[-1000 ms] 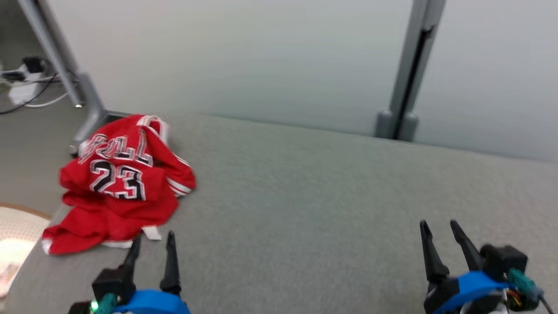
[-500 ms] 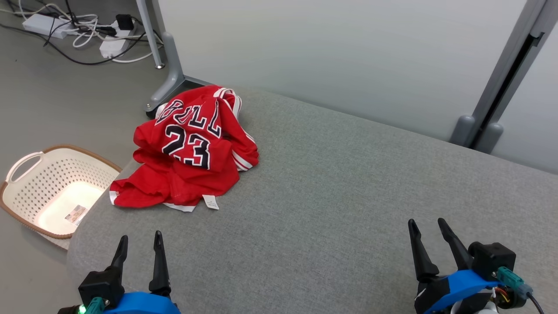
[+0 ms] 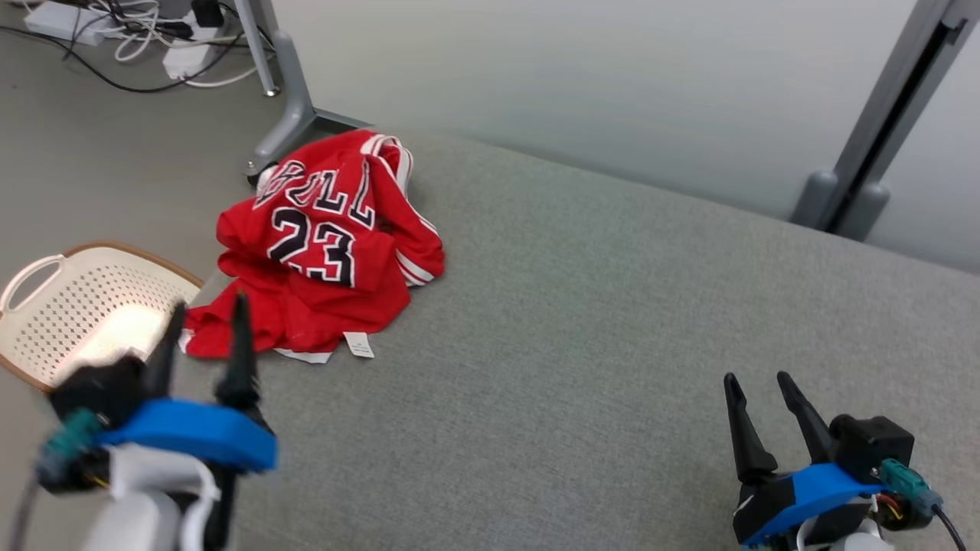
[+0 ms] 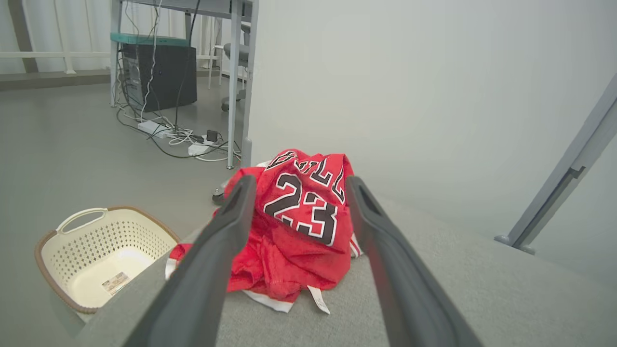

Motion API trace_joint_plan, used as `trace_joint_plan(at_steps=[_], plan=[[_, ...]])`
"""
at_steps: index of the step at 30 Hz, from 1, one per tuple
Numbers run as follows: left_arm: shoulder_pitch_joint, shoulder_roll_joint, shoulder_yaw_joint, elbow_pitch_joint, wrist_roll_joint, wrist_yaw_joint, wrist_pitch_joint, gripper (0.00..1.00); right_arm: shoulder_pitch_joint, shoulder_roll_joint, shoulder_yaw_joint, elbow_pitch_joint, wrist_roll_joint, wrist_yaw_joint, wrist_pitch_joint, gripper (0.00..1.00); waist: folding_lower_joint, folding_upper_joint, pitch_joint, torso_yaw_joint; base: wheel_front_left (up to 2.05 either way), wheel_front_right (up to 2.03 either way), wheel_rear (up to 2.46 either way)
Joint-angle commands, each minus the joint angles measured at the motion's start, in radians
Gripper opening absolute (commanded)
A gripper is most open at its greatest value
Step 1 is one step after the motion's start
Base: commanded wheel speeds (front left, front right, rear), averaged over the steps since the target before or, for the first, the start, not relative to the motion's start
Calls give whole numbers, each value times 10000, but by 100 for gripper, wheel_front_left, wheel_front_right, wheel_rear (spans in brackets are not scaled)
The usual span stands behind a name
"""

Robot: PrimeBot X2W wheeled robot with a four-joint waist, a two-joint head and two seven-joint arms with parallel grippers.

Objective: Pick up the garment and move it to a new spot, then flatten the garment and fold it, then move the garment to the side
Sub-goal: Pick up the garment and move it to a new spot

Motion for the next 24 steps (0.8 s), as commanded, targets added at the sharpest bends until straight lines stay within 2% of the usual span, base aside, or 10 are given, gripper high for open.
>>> trace_joint_plan(at_steps=[1,7,13,16,20,22,24], plan=[[-375,334,193,-234,-63,31,408,100,-201,-46,7,-121,-47,16,41,100,0,0,134,-78,0,0,0],[-1963,1493,1270,-382,-834,273,2363,100,-529,-48,277,-492,-124,11,200,100,0,0,1007,-839,0,0,0],[-3230,2607,2172,584,-1611,244,3763,100,-938,-45,355,-1181,-511,11,493,100,0,0,2327,-1933,0,0,0],[-3697,3179,2420,1200,-1869,430,4752,100,-1069,-42,275,-1633,-680,11,629,100,0,0,3048,-2395,0,0,0],[-4159,3496,2605,1676,-2164,530,5485,100,-1184,-43,202,-2066,-751,11,758,100,0,0,3686,-2751,0,0,0],[-4343,3780,2726,2209,-2402,427,5905,100,-1285,-42,250,-2287,-703,11,845,100,0,0,4089,-2998,0,0,0],[-4515,3734,2790,2638,-2817,482,6535,100,-1404,-40,303,-2499,-664,11,847,100,0,0,4383,-3197,0,0,0]])
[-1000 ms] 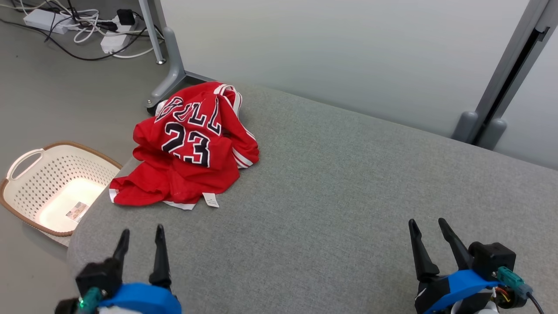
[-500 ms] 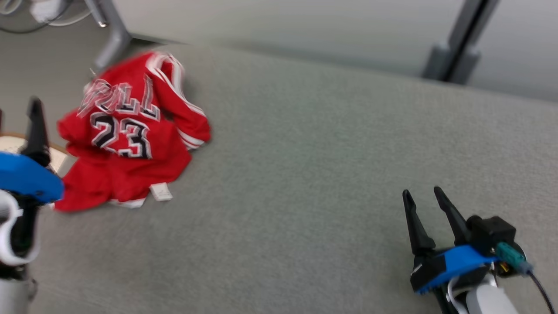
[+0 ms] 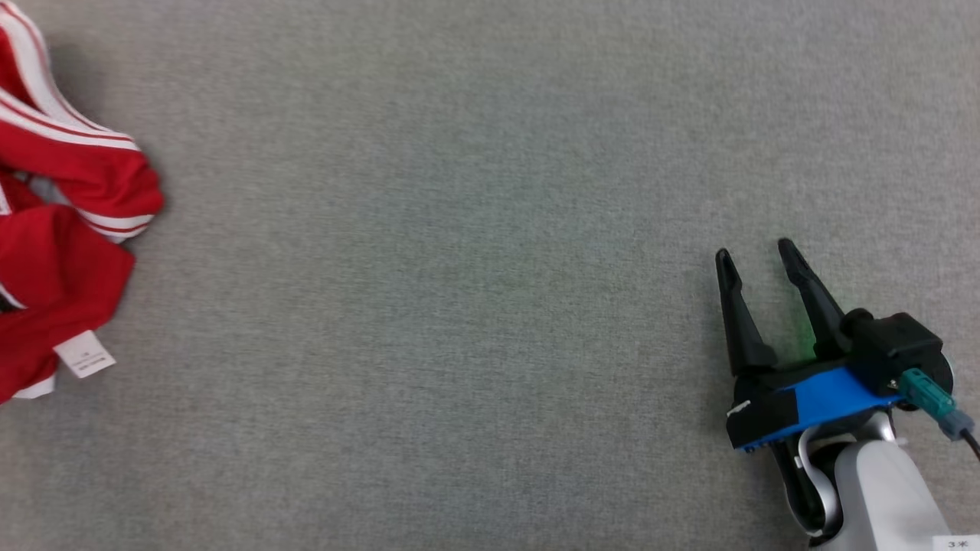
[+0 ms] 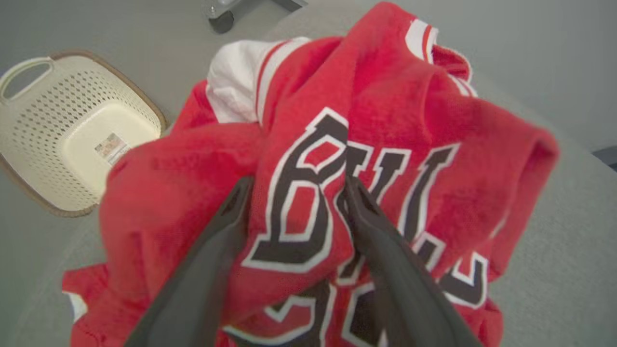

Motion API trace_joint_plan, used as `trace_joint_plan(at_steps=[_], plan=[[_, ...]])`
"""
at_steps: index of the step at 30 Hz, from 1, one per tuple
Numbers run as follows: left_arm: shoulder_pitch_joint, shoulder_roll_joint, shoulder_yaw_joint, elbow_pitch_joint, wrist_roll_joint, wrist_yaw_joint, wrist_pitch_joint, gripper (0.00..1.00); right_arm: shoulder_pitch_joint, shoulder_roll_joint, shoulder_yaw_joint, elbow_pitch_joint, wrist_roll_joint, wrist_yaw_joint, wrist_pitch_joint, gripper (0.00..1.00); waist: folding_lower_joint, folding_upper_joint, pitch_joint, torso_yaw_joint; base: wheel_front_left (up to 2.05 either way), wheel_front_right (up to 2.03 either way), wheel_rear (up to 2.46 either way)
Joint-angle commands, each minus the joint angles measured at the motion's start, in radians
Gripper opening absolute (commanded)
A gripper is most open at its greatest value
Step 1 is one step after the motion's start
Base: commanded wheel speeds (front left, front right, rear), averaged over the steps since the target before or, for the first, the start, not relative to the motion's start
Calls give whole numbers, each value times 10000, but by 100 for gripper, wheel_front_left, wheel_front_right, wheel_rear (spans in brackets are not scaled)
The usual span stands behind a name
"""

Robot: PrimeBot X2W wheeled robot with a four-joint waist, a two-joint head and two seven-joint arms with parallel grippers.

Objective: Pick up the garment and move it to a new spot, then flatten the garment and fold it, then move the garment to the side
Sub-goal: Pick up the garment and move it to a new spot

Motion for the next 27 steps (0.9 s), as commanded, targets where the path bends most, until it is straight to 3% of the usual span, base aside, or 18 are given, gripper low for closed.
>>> trace_joint_plan(at_steps=[1,6,7,8,9,15,22,27], plan=[[-173,-31,-4,47,-70,-9,151,100,-144,-40,2,-54,79,5,-16,100,-4,0,58,-25,0,0,0],[-155,84,-197,740,-668,502,2163,100,-310,-43,92,-229,202,4,-97,100,-4,0,343,-347,0,0,0],[-152,148,-205,730,-716,589,2423,91,-323,-43,91,-224,231,4,-110,100,-4,0,357,-375,0,0,0],[-157,199,-208,655,-729,644,2527,33,-349,-41,92,-216,262,4,-135,100,-4,0,351,-405,0,0,0],[-144,173,-240,545,-706,726,2600,0,-365,-41,95,-180,283,5,-155,100,-4,0,312,-426,0,0,0],[-267,566,-221,30,-292,666,2098,0,-310,-40,127,225,531,5,-384,100,-4,0,-328,-456,0,0,0],[-998,1045,-428,-707,119,-119,1248,0,-199,-38,350,933,1001,5,-765,100,-4,0,-1669,-554,0,0,0],[-2011,921,-882,-1547,191,-736,929,0,-21,-41,478,1451,1361,5,-1012,100,-4,0,-2615,-776,0,0,0]])
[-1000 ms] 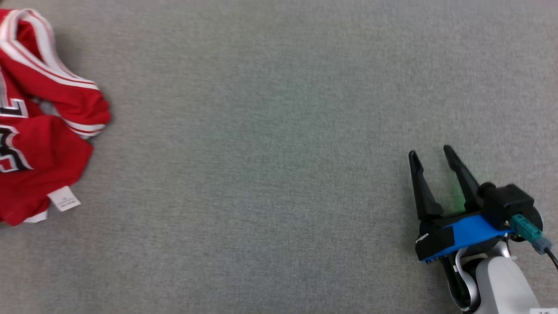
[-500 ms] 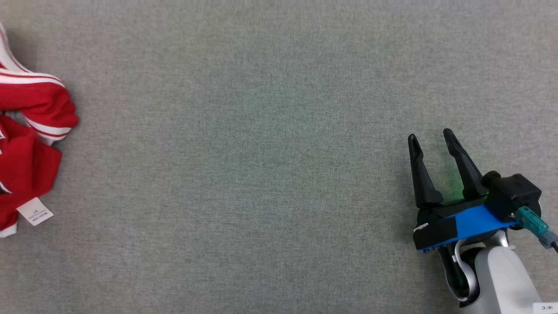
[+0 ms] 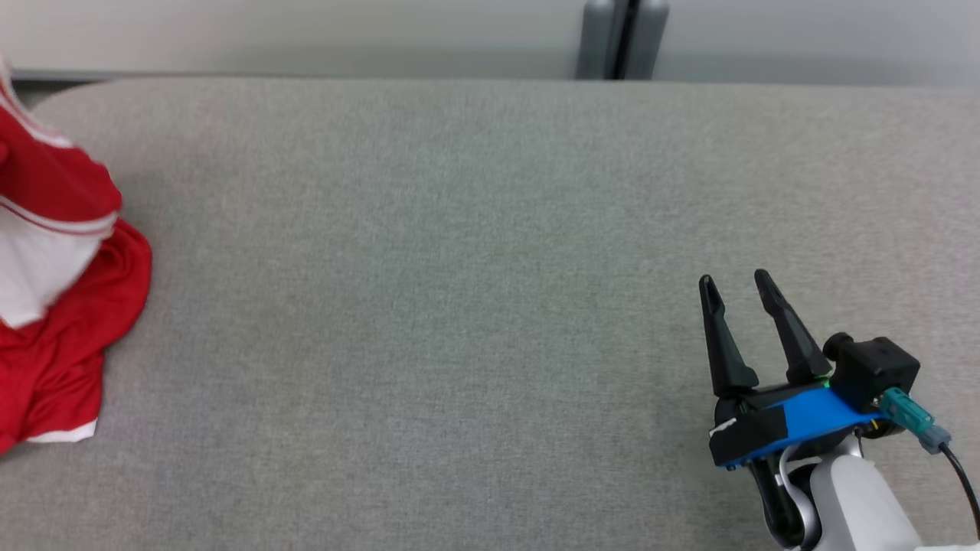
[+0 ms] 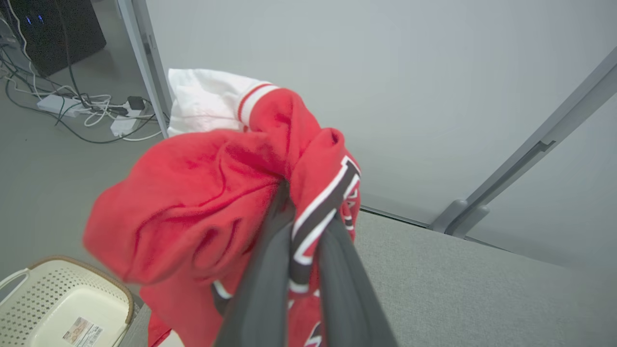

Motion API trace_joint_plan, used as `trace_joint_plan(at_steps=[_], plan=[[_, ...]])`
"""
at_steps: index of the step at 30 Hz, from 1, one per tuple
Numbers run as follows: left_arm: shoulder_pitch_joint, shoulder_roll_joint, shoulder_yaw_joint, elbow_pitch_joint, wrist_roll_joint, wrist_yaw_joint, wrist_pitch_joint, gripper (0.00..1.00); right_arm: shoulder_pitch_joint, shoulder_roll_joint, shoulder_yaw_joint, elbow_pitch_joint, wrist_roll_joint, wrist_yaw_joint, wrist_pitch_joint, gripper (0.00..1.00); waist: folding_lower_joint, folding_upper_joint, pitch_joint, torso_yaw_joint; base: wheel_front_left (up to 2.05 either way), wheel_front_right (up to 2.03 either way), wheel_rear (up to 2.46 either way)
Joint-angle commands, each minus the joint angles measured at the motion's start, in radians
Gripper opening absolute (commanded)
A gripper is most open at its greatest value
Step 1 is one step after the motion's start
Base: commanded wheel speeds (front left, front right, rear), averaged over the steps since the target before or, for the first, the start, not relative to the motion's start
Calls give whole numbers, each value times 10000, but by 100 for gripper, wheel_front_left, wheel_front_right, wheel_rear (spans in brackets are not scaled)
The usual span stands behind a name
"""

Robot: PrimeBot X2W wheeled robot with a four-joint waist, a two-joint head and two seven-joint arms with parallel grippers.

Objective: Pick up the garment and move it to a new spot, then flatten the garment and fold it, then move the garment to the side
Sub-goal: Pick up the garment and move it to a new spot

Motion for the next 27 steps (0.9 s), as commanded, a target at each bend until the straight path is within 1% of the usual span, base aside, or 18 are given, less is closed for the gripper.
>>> trace_joint_plan(at_steps=[1,2,5,9,15,18,23,25,27], plan=[[-222,-94,-79,-166,74,-70,-91,0,177,-38,23,74,100,5,-69,100,2,0,-459,-379,0,0,0],[-469,-177,-222,-349,120,-137,-147,0,211,-40,8,159,133,5,-105,100,2,0,-609,-451,0,0,0],[-950,-634,-704,-1010,228,-119,-175,0,369,-36,-14,394,217,5,-208,100,2,0,-1107,-697,0,0,0],[-1265,-1219,-1316,-1651,168,-246,-85,0,504,-40,6,546,299,5,-240,100,2,0,-1570,-1176,0,0,0],[-856,-2123,-2166,-2390,-111,-489,-89,0,609,-35,-40,480,183,5,-159,100,2,0,-1850,-2080,0,0,0],[-486,-2734,-2623,-2573,-299,-588,-241,0,728,-37,-108,412,97,5,-83,100,2,0,-1848,-2443,0,0,0],[723,-3658,-3333,-2105,-481,-660,-748,0,767,-35,-41,344,214,5,-11,100,2,0,-1772,-2994,0,0,0],[1260,-3997,-3554,-1713,-425,-680,-1146,0,782,-38,34,337,261,5,-8,100,2,0,-1739,-3176,0,0,0],[1800,-4243,-3781,-1145,-339,-797,-1607,0,780,-37,127,323,299,5,15,100,2,0,-1695,-3329,0,0,0]])
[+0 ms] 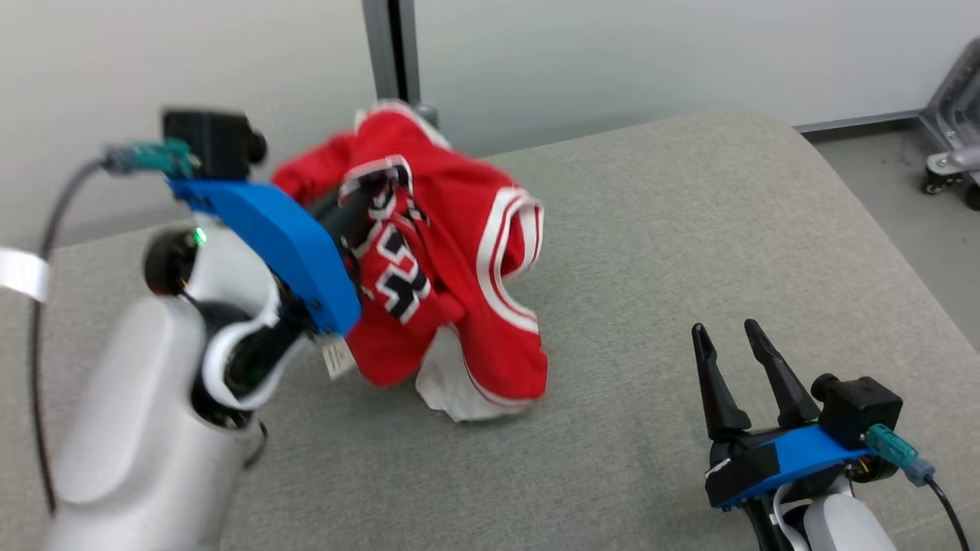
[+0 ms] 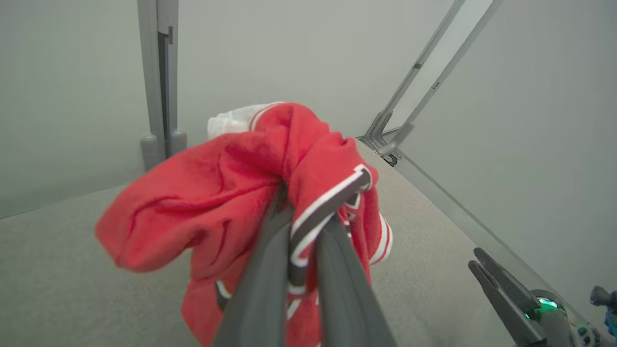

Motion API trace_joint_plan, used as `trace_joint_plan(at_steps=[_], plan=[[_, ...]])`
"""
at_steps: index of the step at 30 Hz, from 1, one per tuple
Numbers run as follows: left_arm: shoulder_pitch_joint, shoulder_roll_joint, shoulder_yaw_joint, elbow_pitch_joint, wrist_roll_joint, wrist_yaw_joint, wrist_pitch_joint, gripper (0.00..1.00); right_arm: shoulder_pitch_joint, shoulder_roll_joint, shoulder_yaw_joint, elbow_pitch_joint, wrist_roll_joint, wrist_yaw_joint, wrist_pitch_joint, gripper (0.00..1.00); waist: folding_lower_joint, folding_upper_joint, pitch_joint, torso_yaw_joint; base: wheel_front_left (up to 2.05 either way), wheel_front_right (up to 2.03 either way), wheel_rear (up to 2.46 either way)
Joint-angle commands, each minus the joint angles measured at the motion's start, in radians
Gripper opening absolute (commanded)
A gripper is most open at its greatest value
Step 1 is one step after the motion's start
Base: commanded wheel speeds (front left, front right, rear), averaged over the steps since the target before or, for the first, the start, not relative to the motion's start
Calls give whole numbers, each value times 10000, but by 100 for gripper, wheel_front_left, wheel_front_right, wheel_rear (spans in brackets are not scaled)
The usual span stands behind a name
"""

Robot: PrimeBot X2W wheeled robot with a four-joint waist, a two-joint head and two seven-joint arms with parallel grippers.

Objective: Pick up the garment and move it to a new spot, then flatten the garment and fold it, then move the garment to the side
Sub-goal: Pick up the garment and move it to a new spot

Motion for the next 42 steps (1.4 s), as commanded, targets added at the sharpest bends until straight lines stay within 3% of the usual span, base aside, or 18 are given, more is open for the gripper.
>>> trace_joint_plan(at_steps=[1,6,8,9,15,21,26,34,42], plan=[[379,-112,-84,384,-2,-61,-193,0,39,-33,55,-51,59,5,6,100,0,-1,-14,-112,0,0,0],[1121,-428,-557,2092,588,-214,-1372,0,-84,-35,175,-79,110,5,-14,100,0,-1,98,-328,0,0,0],[1313,-501,-764,2734,932,-274,-1859,96,-92,-33,187,-75,143,5,-32,100,0,-1,126,-344,0,0,0],[1376,-583,-799,3005,990,-234,-2045,100,-84,-36,172,-73,141,5,-37,100,0,-1,133,-336,0,0,0],[1577,-986,-561,3353,887,-300,-3261,100,24,-33,-126,-129,-104,5,3,100,0,-1,135,29,0,0,0],[2255,-951,-442,2769,1015,-211,-4234,100,180,-36,-379,-275,-247,5,134,100,0,-1,-74,493,0,0,0],[3184,-956,35,2078,1016,-11,-5672,100,284,-33,-549,-529,-377,5,349,100,0,-1,-245,1060,0,0,0],[4449,-460,703,1864,1631,365,-7797,100,672,-36,-714,-691,-592,5,800,100,0,-1,-571,1744,0,0,0],[5412,-33,901,1463,2378,822,-8425,100,1054,-35,-988,-427,-693,5,1178,100,0,-1,-764,2059,0,0,0]])
